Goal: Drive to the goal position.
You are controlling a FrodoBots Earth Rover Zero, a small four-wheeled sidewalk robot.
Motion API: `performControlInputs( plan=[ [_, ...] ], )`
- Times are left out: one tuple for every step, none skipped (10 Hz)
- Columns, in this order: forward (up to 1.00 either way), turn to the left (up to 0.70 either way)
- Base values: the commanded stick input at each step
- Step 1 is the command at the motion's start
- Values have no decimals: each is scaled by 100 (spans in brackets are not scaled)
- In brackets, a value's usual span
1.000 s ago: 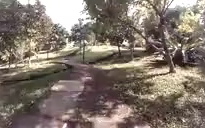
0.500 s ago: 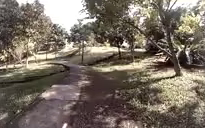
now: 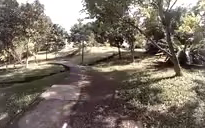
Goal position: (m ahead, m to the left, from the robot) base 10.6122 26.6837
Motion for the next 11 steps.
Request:
performControlInputs(
  plan=[
    [70, 27],
    [70, 27],
    [70, 27],
    [70, 27],
    [70, 0],
    [70, 0],
    [70, 0],
    [70, 0],
    [70, 0],
    [70, 0],
    [70, 0]
  ],
)
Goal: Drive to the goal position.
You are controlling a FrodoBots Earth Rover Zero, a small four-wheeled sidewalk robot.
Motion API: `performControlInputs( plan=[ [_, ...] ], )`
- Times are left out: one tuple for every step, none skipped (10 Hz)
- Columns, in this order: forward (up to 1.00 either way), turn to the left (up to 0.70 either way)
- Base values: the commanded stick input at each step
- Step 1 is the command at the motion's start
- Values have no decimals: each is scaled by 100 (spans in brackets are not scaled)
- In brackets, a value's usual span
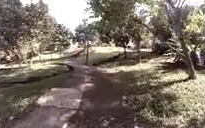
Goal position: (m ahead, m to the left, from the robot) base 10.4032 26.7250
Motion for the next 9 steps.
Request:
performControlInputs(
  plan=[
    [70, 0],
    [70, 0],
    [70, 0],
    [70, 0],
    [70, 0],
    [70, 0],
    [70, 5],
    [70, 27],
    [70, 27]
  ],
)
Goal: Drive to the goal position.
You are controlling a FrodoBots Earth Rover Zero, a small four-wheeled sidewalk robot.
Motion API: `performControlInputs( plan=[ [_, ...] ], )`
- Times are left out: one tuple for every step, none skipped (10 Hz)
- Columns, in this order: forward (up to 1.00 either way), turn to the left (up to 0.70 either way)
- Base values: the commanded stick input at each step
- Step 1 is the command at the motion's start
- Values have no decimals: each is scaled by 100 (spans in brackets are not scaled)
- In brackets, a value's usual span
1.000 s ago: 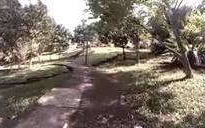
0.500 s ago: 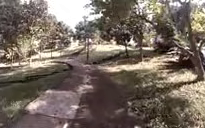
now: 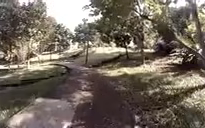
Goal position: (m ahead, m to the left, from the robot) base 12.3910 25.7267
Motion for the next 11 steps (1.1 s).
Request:
performControlInputs(
  plan=[
    [70, 27],
    [70, 21],
    [70, 0],
    [70, 0],
    [70, 0],
    [70, 0],
    [70, 0],
    [70, 0],
    [70, 0],
    [70, 0],
    [70, 0]
  ],
)
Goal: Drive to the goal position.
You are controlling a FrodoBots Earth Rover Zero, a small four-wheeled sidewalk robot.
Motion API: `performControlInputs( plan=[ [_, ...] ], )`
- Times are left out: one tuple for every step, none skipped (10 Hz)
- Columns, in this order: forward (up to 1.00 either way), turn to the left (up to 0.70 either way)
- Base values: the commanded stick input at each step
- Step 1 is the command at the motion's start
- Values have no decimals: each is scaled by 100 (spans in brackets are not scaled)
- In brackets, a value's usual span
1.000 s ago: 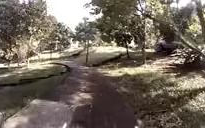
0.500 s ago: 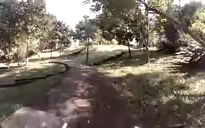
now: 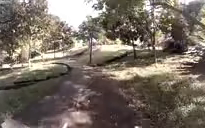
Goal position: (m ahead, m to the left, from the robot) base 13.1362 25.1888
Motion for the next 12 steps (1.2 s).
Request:
performControlInputs(
  plan=[
    [70, 0],
    [70, 0],
    [70, 0],
    [70, 27],
    [70, 27],
    [70, 18],
    [70, 3],
    [70, 0],
    [70, 0],
    [70, 0],
    [70, 0],
    [70, 0]
  ],
)
